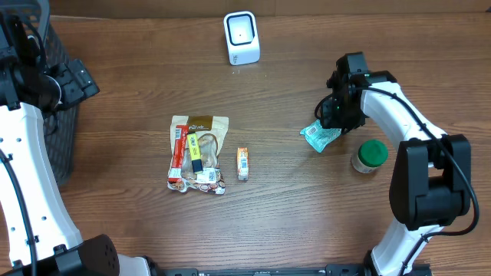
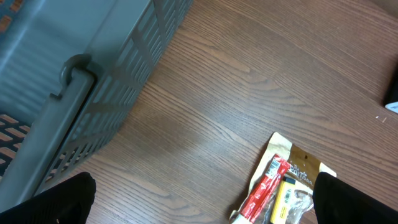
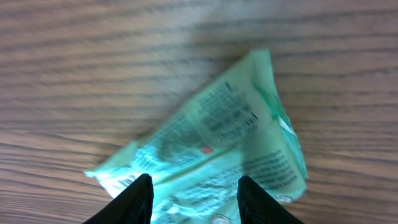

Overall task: Scan the item barcode
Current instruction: 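Open the right gripper, release the packet and raise it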

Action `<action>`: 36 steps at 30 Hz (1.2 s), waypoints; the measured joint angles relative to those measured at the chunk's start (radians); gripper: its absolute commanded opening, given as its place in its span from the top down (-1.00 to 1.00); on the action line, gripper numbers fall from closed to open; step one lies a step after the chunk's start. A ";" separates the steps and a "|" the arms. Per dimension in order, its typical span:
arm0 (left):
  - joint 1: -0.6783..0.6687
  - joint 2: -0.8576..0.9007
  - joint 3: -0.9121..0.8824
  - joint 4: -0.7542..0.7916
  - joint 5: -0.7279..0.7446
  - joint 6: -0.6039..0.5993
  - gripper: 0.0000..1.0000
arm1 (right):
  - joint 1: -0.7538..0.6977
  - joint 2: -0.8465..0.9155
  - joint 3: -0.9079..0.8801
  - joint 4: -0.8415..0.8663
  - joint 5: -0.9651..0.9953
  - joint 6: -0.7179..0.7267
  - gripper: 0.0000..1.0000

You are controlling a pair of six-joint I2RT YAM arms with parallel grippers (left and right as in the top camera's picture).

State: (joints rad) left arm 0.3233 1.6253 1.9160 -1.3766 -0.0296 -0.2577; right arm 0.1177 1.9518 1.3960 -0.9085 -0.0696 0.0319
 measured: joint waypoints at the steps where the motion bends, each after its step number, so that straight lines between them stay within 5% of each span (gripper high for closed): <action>1: 0.000 0.000 0.000 0.000 0.000 0.000 -1.00 | 0.000 -0.002 0.002 0.000 -0.012 0.004 0.15; 22: 0.000 0.000 0.000 0.000 0.000 0.000 -1.00 | 0.232 -0.004 0.002 0.149 0.026 0.104 0.25; 36: 0.000 0.000 0.000 0.000 0.000 0.000 -1.00 | 0.243 -0.004 -0.121 0.246 0.121 0.161 0.23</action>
State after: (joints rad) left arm 0.3233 1.6253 1.9160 -1.3769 -0.0299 -0.2577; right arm 0.3603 1.9476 1.2755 -0.6621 0.0517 0.1925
